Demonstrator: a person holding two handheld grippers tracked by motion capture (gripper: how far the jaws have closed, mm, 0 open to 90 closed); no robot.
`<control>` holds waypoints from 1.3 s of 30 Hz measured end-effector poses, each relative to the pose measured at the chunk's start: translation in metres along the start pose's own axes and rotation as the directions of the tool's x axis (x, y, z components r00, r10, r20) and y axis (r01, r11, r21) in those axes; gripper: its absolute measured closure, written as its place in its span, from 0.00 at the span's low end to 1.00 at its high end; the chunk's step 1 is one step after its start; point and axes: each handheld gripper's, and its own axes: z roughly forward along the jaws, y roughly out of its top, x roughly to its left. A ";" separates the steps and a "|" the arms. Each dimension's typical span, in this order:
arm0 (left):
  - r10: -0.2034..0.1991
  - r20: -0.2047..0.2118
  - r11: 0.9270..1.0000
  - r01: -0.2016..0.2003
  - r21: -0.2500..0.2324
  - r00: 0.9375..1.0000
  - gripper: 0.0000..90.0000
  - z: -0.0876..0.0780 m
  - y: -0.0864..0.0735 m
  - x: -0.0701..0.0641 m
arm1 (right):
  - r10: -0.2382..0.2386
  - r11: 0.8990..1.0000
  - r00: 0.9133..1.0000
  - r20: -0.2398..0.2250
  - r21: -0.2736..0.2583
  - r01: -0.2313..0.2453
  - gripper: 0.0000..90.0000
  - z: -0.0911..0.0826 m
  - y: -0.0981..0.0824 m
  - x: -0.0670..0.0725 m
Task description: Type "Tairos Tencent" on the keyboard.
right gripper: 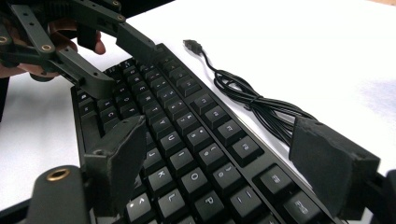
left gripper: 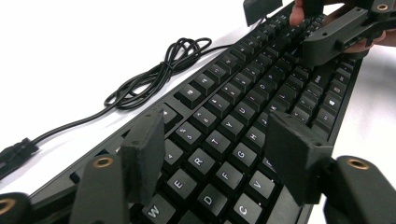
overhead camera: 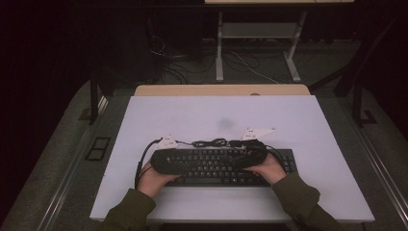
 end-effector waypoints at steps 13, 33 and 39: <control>-0.004 -0.027 1.000 0.004 -0.013 1.000 0.21 -0.014 -0.005 0.001 | 0.009 0.999 1.000 0.019 -0.043 -0.008 0.21 -0.028 -0.009 -0.004; -0.036 -0.065 0.998 0.033 -0.047 0.997 0.05 -0.037 -0.019 0.006 | 0.053 0.994 0.997 0.061 -0.103 -0.046 0.20 -0.074 -0.033 -0.016; -0.040 -0.069 0.999 0.038 -0.033 0.997 0.00 -0.039 -0.026 0.005 | 0.061 0.993 0.994 0.088 -0.106 -0.051 0.18 -0.087 -0.043 -0.016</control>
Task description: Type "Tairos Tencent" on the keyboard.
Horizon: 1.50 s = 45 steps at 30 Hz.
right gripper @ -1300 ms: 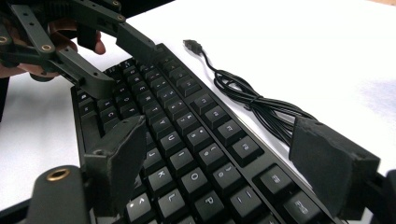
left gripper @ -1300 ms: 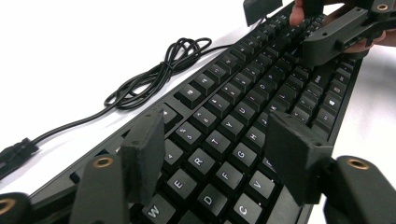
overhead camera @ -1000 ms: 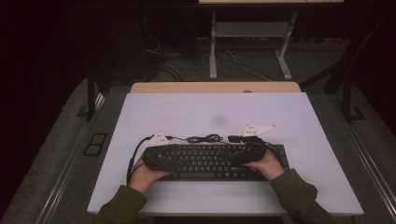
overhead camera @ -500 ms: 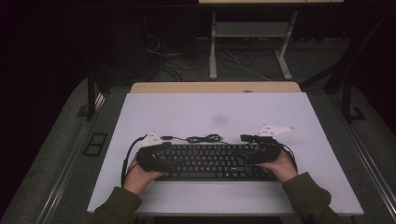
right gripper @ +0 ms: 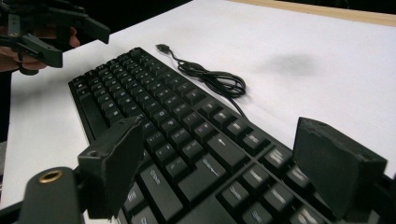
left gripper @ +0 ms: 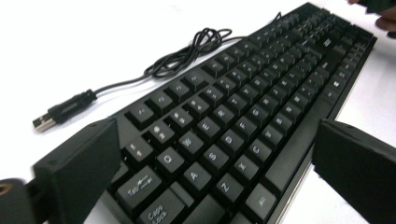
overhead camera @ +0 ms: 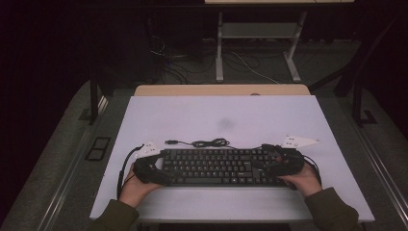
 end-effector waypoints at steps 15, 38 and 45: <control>-0.007 -0.033 1.000 0.006 -0.014 0.999 0.00 -0.019 -0.015 0.002 | 0.000 1.000 0.999 0.042 -0.001 0.000 0.17 -0.031 -0.016 -0.004; -0.002 -0.016 1.000 0.002 -0.020 1.000 0.00 -0.018 -0.015 0.003 | 0.045 0.999 0.995 0.091 -0.021 -0.043 0.17 -0.063 -0.040 -0.015; -0.002 -0.018 1.000 0.002 -0.019 1.000 0.00 -0.017 -0.015 0.003 | 0.039 0.999 0.995 0.092 -0.023 -0.037 0.17 -0.063 -0.039 -0.015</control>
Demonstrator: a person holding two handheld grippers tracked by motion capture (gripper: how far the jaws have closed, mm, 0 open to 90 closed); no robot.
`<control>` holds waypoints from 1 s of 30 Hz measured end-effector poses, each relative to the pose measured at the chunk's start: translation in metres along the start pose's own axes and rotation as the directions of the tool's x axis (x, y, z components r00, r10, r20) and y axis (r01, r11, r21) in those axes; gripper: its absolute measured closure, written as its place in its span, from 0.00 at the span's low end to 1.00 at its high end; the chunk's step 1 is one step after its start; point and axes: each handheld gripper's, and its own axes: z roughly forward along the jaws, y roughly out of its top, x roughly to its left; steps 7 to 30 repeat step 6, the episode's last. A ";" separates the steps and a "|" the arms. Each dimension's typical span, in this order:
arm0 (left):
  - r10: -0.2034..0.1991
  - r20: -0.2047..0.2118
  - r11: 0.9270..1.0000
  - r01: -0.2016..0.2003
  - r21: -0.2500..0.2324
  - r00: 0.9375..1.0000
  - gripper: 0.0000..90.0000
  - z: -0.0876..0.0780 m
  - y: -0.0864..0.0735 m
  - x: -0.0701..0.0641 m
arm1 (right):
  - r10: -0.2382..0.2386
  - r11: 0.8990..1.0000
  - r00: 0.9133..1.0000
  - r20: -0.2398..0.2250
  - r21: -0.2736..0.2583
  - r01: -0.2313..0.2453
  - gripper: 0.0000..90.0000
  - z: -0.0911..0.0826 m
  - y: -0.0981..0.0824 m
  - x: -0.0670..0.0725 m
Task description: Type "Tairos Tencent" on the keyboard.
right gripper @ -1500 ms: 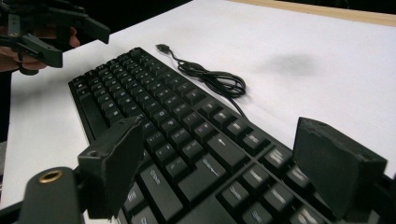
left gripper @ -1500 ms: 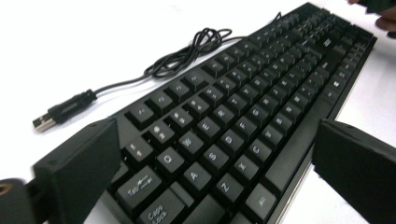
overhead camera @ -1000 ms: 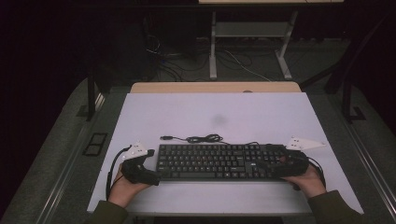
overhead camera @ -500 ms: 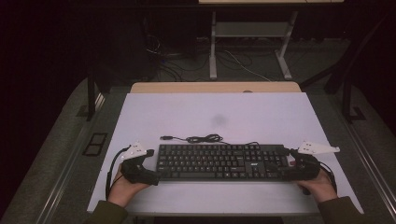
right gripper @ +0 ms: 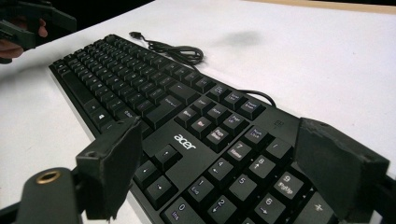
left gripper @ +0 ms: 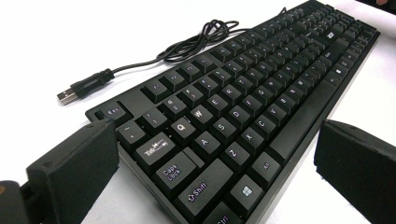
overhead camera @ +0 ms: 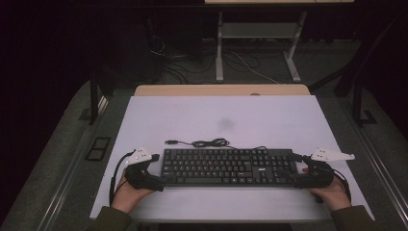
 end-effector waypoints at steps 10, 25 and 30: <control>0.001 0.001 1.000 -0.001 0.001 1.000 0.00 0.000 0.000 0.001 | 0.004 1.000 1.000 0.002 0.004 -0.004 0.17 0.000 -0.001 -0.002; 0.001 0.001 1.000 -0.001 0.001 1.000 0.00 0.000 0.000 0.001 | 0.004 1.000 1.000 0.002 0.004 -0.004 0.17 0.000 -0.001 -0.002; 0.001 0.001 1.000 -0.001 0.001 1.000 0.00 0.000 0.000 0.001 | 0.004 1.000 1.000 0.002 0.004 -0.004 0.17 0.000 -0.001 -0.002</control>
